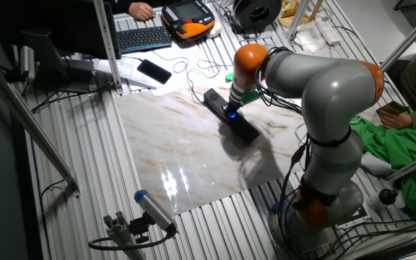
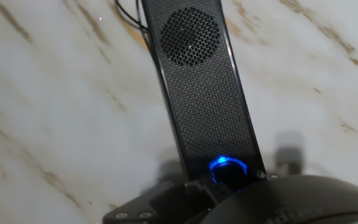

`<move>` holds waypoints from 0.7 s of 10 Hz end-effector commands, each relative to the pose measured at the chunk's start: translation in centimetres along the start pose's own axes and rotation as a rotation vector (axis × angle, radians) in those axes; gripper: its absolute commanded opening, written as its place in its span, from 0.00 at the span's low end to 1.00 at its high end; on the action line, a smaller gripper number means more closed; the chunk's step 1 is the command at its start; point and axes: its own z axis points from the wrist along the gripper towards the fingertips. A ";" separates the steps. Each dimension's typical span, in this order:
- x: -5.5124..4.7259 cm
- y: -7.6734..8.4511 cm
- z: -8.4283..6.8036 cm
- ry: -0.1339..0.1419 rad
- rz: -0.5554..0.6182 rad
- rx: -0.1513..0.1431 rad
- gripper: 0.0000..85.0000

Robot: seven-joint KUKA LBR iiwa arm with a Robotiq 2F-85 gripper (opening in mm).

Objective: Turn the knob to increase the volume of the speaker

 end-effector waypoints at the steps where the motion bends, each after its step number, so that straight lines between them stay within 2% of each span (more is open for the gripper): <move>1: 0.0 0.0 0.0 0.001 0.028 0.005 0.00; 7: 0.0 -0.2 0.0 -0.008 0.252 0.011 0.00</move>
